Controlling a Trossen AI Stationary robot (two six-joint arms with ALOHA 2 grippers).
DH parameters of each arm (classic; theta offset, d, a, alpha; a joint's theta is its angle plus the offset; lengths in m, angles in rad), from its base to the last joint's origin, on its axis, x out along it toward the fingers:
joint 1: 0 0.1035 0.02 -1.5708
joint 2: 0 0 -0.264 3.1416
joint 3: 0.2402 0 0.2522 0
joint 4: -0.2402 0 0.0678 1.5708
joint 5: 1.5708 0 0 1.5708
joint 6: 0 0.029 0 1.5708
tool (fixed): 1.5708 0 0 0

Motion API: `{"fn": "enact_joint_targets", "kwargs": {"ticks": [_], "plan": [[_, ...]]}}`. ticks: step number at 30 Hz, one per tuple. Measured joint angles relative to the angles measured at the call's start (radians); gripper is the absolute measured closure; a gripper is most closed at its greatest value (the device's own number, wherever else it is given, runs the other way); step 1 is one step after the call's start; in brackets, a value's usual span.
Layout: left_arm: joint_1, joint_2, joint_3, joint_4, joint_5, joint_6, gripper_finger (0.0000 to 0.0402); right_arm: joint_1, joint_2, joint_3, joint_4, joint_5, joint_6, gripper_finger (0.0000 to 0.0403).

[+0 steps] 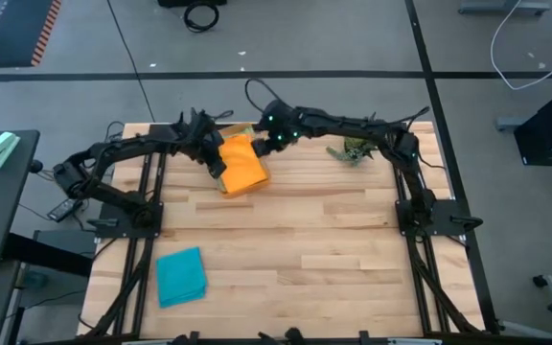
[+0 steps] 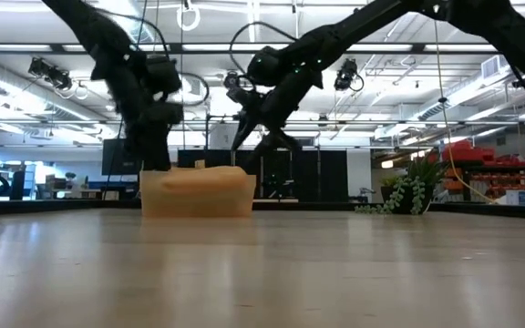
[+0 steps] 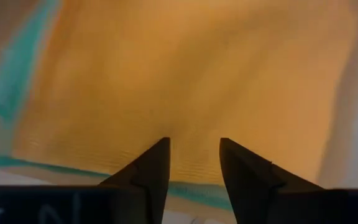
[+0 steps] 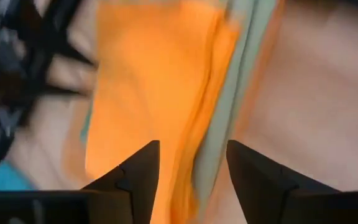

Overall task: Fold microfiber towels
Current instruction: Put the orange microfiber cloth into the orange bin

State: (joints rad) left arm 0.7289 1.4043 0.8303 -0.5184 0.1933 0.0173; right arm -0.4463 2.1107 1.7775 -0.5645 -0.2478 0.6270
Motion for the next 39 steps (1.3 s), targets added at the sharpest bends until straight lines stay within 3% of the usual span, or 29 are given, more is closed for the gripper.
{"fn": "enact_joint_targets", "kwargs": {"ticks": [2,4,9,11,18,21,27,31,39], "plan": [[0.006,-0.015,0.049,-0.046,0.002,0.035,0.0258,-0.012,-0.018,0.0,0.045,0.046,-0.022,0.0209],[0.01,-0.026,0.089,-0.067,0.003,0.052,0.0263,-0.023,-0.021,0.002,0.135,0.011,-0.032,0.0228],[0.051,-0.01,0.103,0.105,0.097,0.056,0.0282,-0.021,0.046,0.0,0.217,-0.071,-0.038,0.0366],[0.068,0.029,0.093,0.184,0.132,0.042,0.0296,-0.01,0.049,-0.004,0.192,-0.062,-0.071,0.039],[0.079,0.208,0.091,0.317,0.201,0.027,0.0366,0.043,0.042,0.0,0.075,-0.06,-0.138,0.0398],[0.079,0.248,0.092,0.409,0.184,0.015,0.0391,0.068,0.042,0.0,0.015,0.003,-0.176,0.0399],[0.081,0.264,0.092,0.487,0.066,-0.003,0.0381,0.085,0.067,0.0,-0.022,0.05,-0.182,0.04],[0.088,0.265,0.092,0.476,0.041,0.036,0.037,0.082,0.093,-0.003,-0.029,0.037,-0.163,0.04],[0.133,0.279,0.101,0.531,-0.019,-0.043,0.0395,0.066,0.083,0.002,-0.016,0.013,-0.164,0.04]]}}
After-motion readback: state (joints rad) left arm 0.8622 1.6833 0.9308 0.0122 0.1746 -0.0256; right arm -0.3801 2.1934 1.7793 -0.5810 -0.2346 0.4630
